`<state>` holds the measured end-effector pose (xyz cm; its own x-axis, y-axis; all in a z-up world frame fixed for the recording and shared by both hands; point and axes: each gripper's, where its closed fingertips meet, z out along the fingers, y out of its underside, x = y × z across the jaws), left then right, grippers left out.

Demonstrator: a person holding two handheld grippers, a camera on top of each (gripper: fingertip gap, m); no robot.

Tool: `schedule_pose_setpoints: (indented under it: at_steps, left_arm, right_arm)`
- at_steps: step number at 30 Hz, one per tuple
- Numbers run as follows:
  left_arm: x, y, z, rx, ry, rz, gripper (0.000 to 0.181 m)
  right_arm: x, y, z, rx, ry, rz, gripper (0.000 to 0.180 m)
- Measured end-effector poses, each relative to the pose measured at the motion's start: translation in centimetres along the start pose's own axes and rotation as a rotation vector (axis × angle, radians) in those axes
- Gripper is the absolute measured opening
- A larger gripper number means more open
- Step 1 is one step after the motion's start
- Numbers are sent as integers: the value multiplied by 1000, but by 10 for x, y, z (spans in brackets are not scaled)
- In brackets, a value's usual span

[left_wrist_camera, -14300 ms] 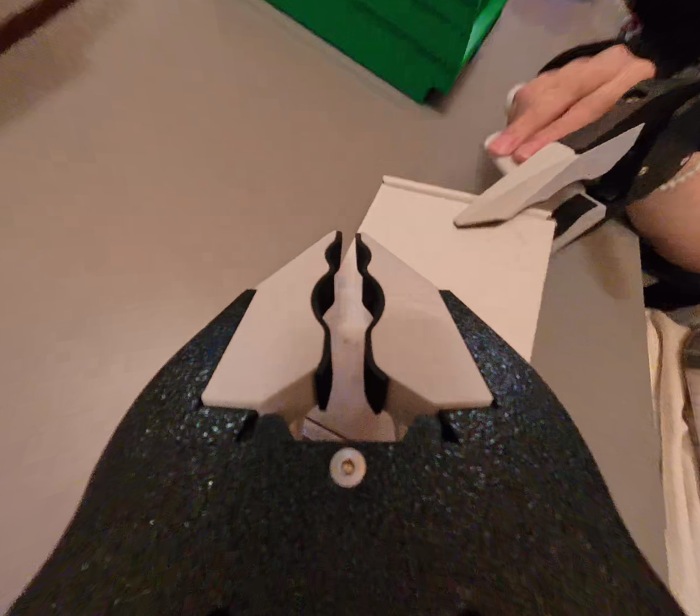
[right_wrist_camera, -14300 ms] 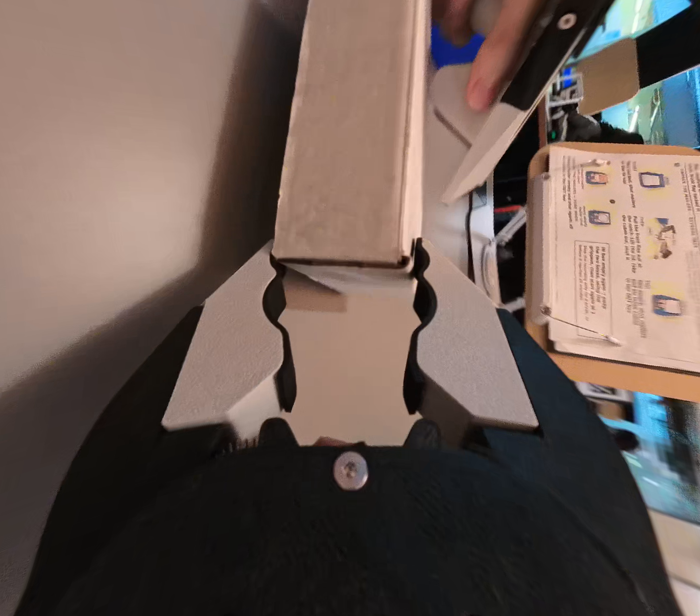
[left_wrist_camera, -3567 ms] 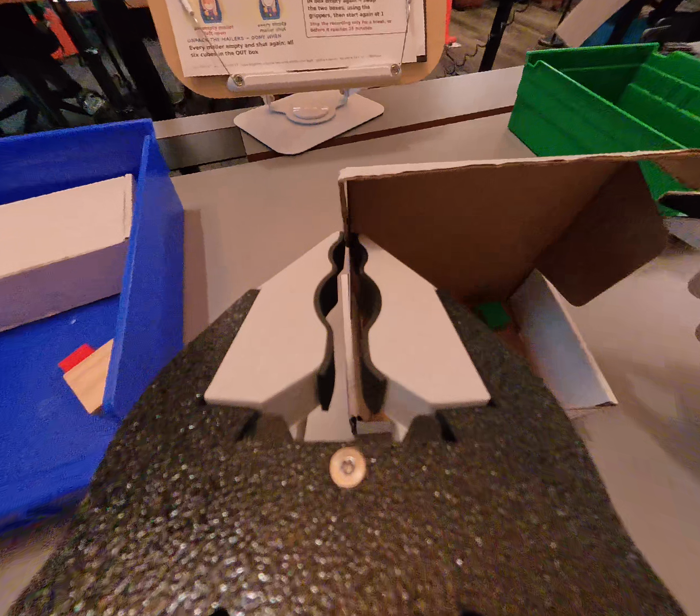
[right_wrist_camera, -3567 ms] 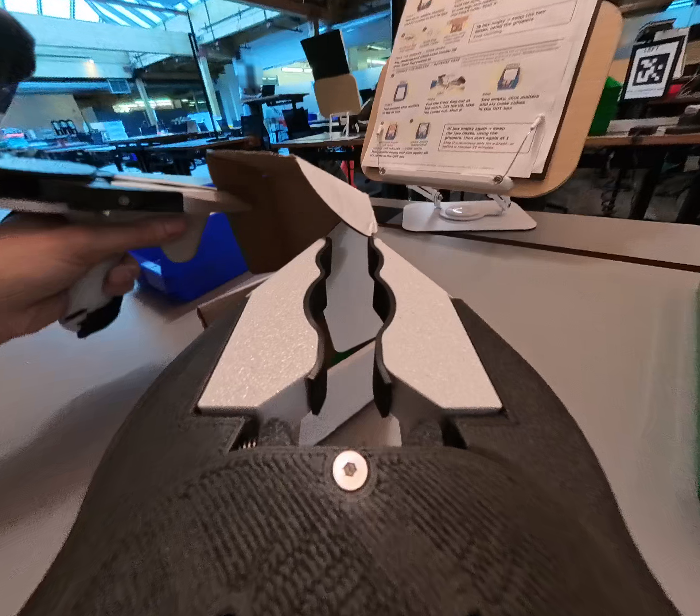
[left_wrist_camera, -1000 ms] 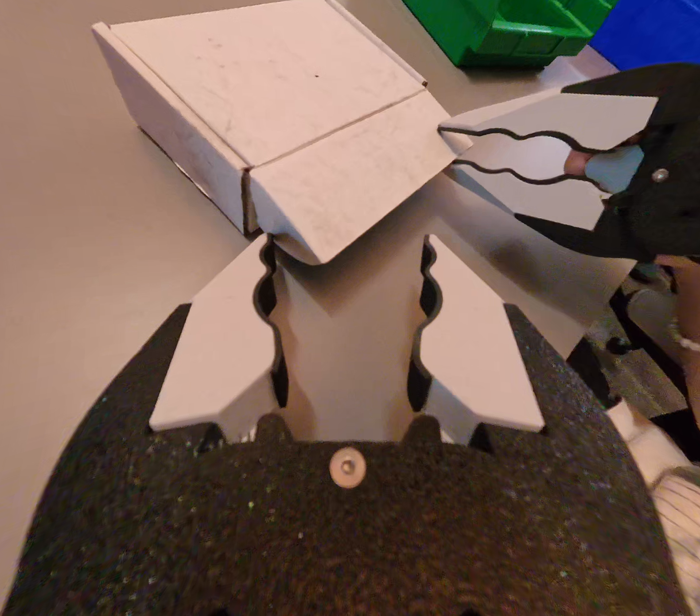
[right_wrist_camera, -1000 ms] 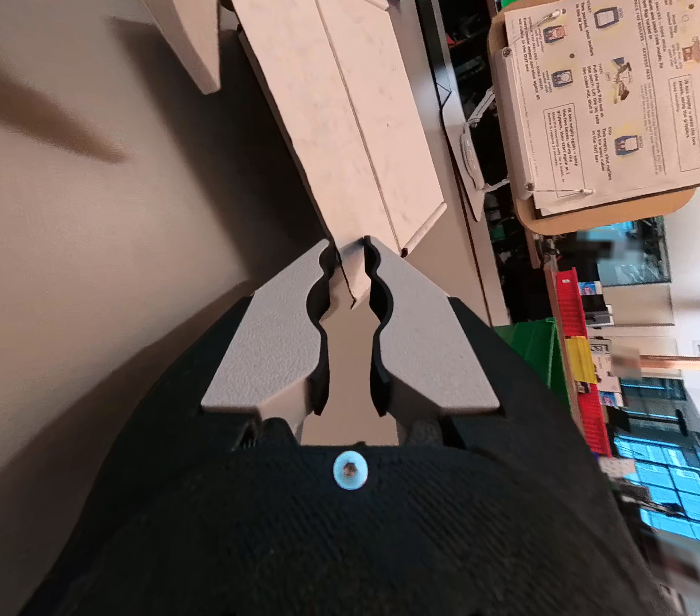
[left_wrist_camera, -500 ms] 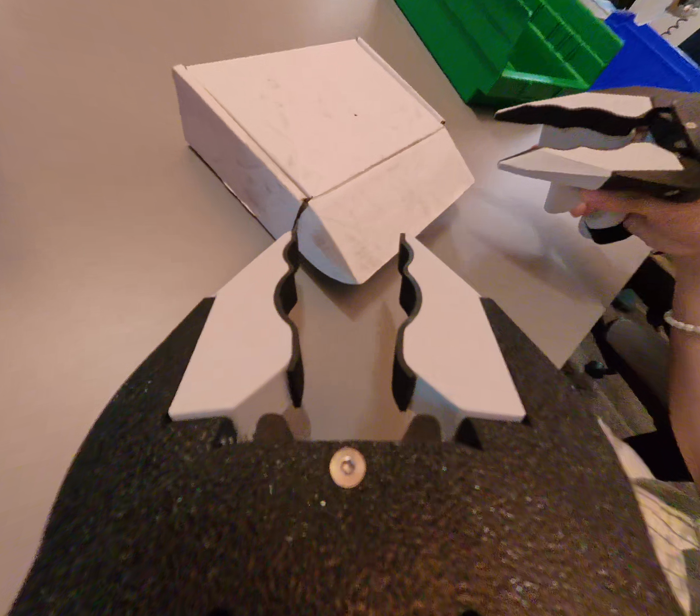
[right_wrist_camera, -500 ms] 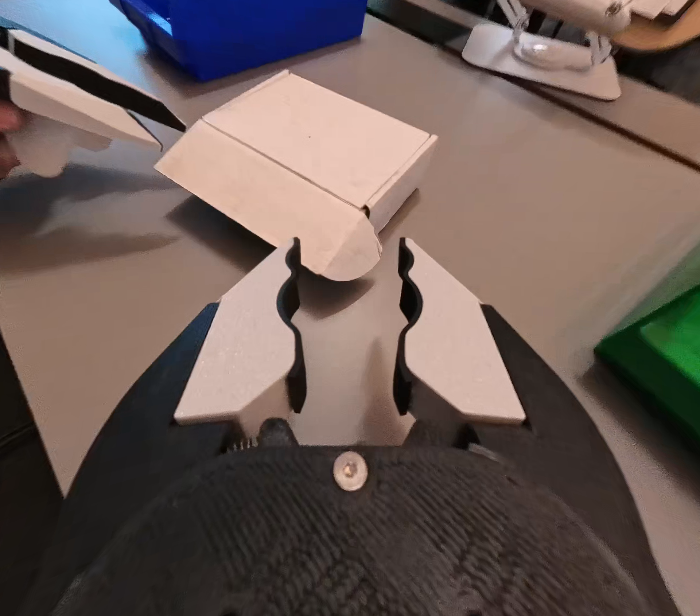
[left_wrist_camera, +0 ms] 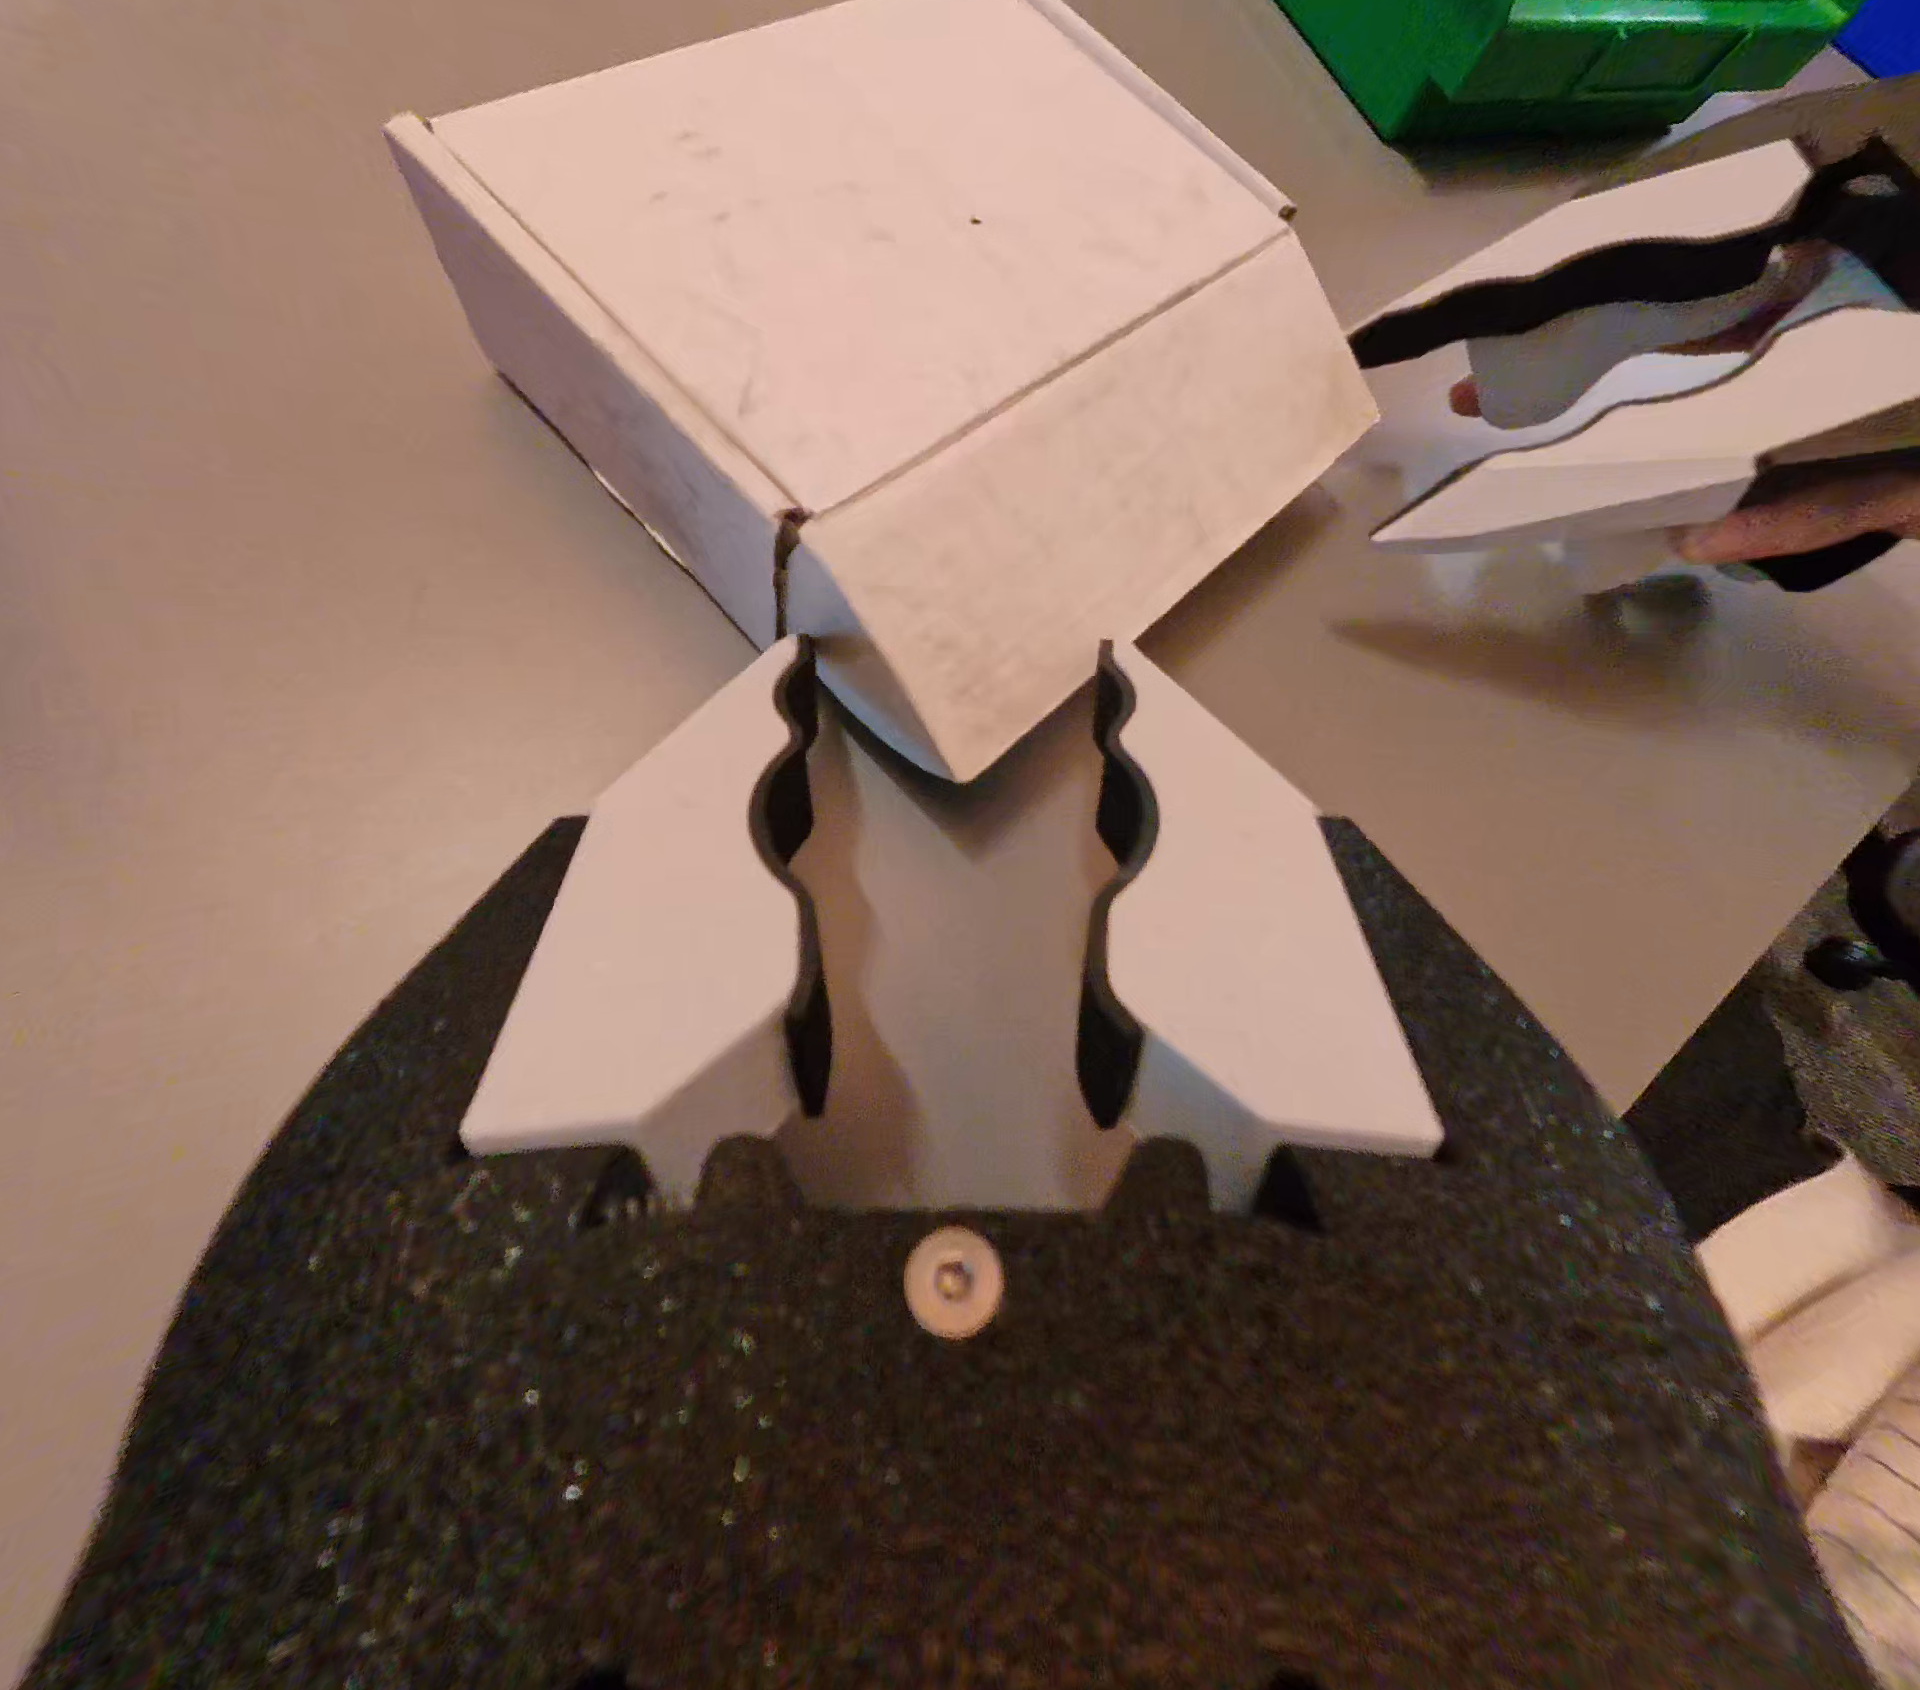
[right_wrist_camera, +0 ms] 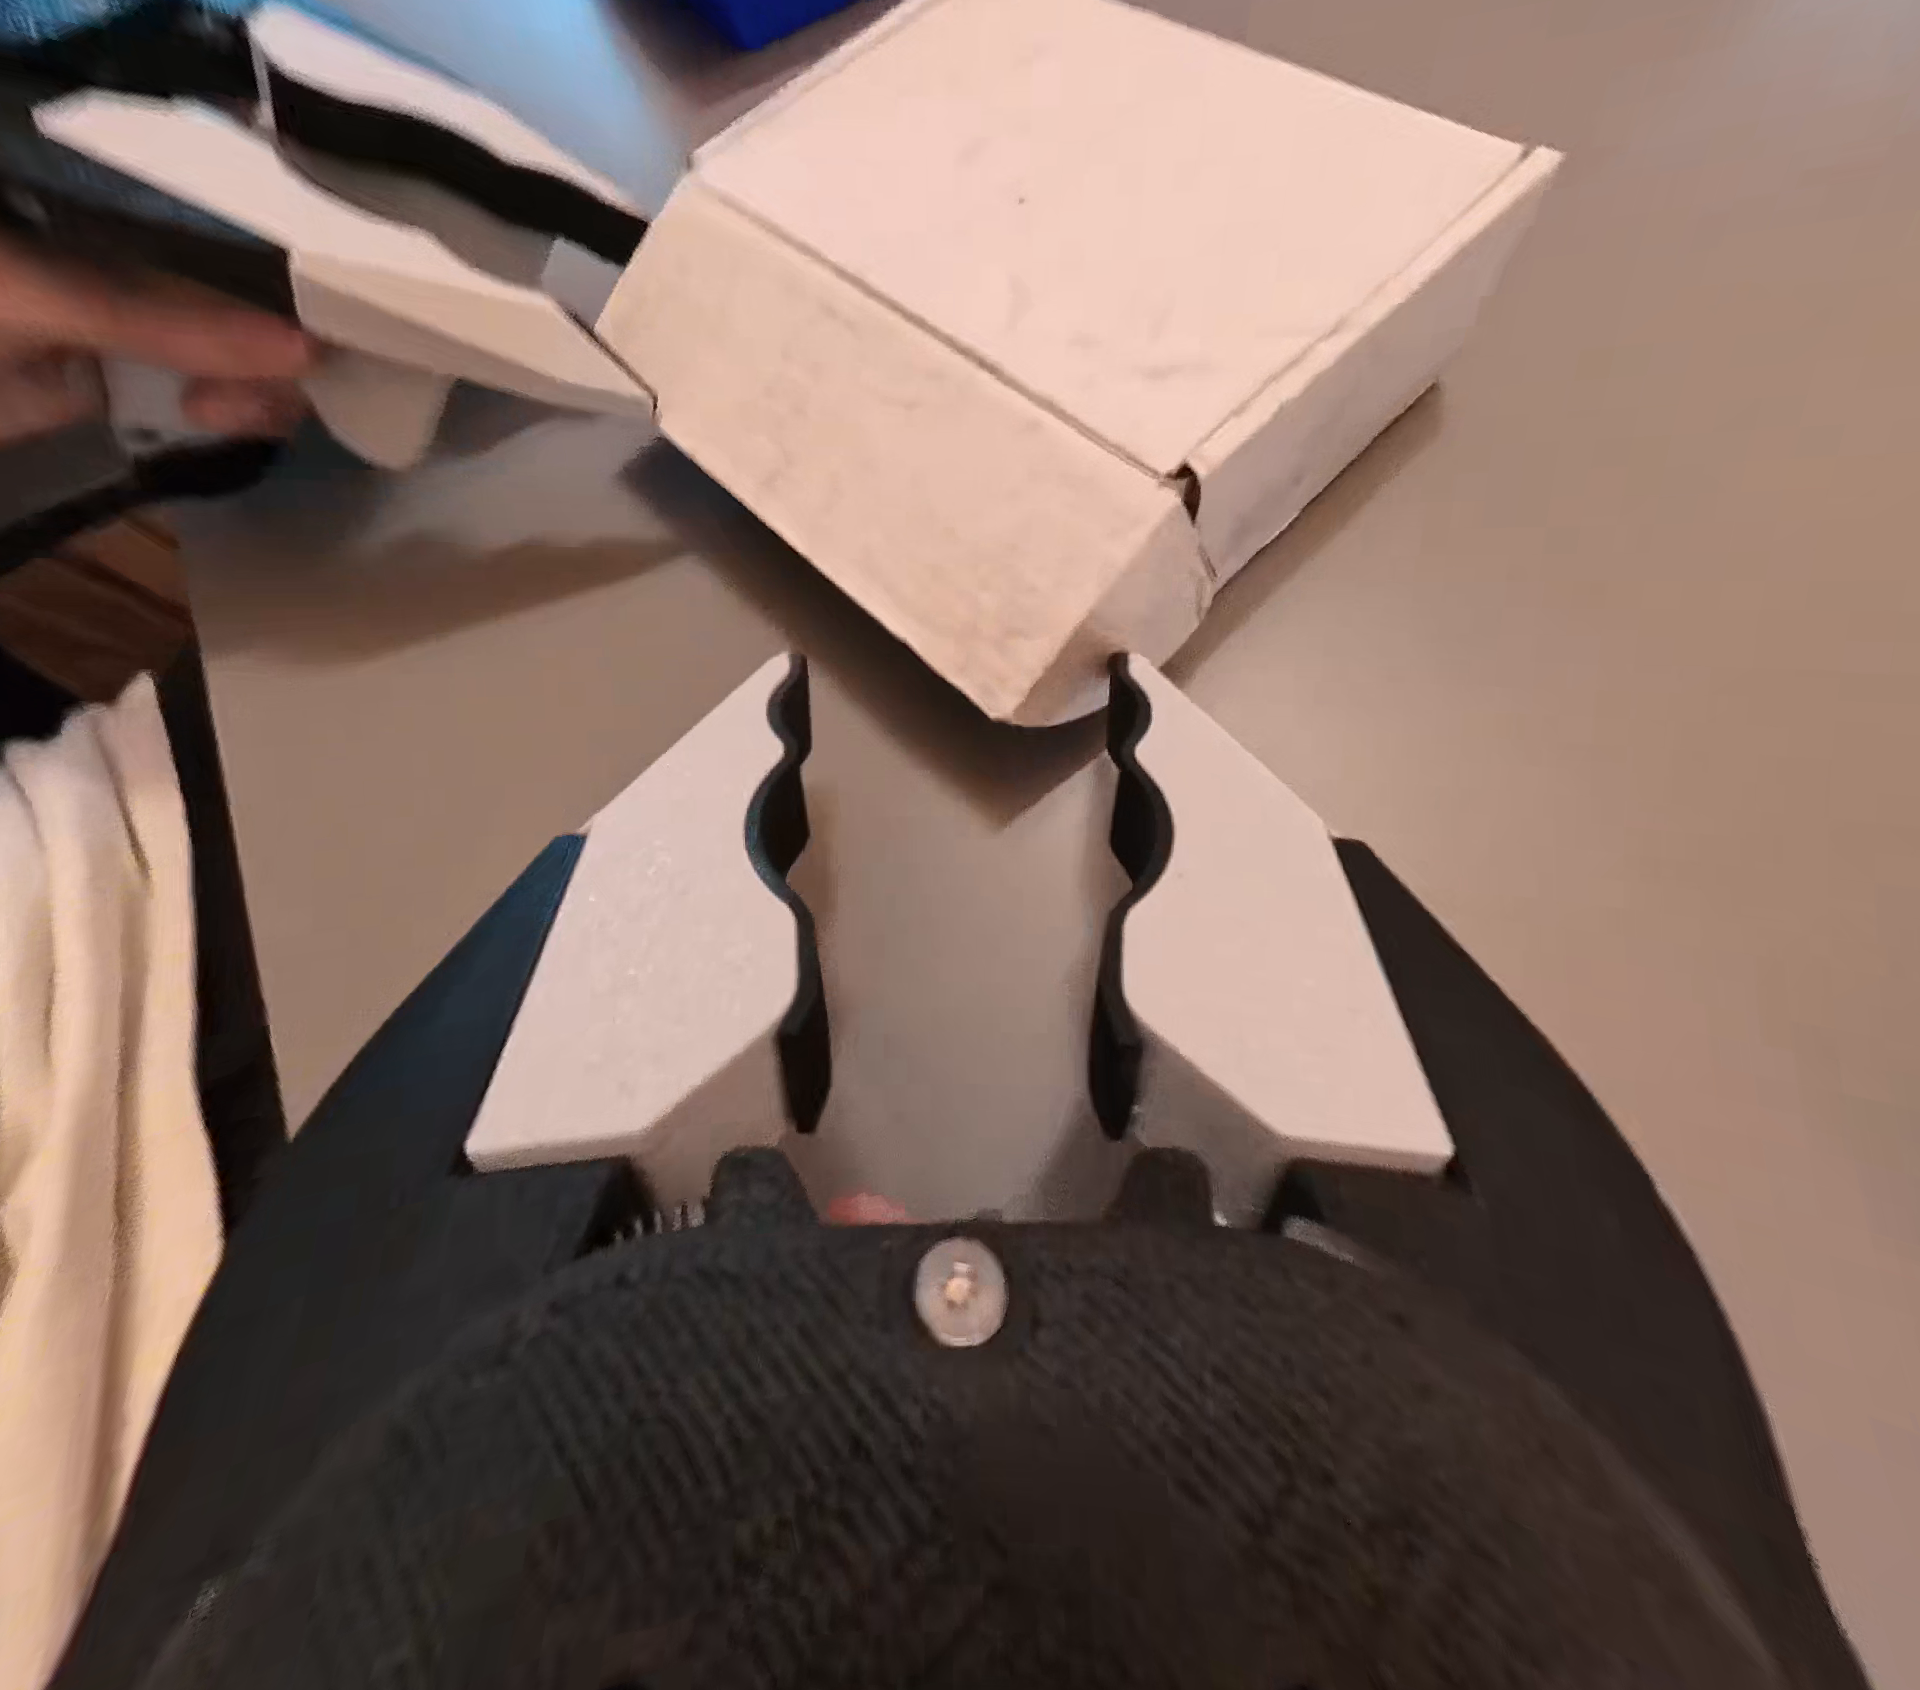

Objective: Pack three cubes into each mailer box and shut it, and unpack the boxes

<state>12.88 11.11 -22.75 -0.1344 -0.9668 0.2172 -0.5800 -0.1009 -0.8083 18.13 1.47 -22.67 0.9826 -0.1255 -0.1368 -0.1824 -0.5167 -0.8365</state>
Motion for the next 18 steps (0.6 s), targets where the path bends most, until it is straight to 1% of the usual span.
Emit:
schedule_pose_setpoints:
  at_steps: [2, 4, 6, 8, 9, 11, 12, 13, 15, 17, 18]
  left_arm:
    - [1, 1, -1, -9, 20, 0, 50]
    - [2, 2, -2, -23, 36, 7, 50]
    - [-1, -1, -6, -16, 30, 22, 50]
    - [-8, -11, -11, 13, 0, 44, 49]
    - [-11, -19, -14, 40, -12, 55, 46]
    - [-16, -39, -18, 109, -28, 75, 31]
    - [-21, -50, -18, 145, -43, 93, 14]
    - [-26, -59, -17, 177, -52, 125, 0]
    - [-39, -71, -9, 200, -68, 163, 0]
    - [-44, -73, 5, 173, -11, 140, 0]
    - [-45, -74, 11, 170, 20, 114, 0]
  right_arm:
    - [2, 12, -3, -82, 28, -100, 53]
    - [15, 20, -9, -135, 132, -259, 54]
    - [24, 18, -13, -133, 247, -446, 54]
    - [29, 12, -12, -105, 349, -576, 55]
    - [32, 9, -10, -94, 389, -612, 54]
    - [36, 7, -5, -95, 438, -671, 53]
    - [37, 7, -2, -102, 456, -692, 50]
    - [38, 4, -1, -96, 475, -710, 50]
    - [39, 1, 3, -85, 496, -717, 45]
    - [39, 1, 6, -86, 507, -723, 36]
    - [39, 0, 7, -85, 516, -731, 28]
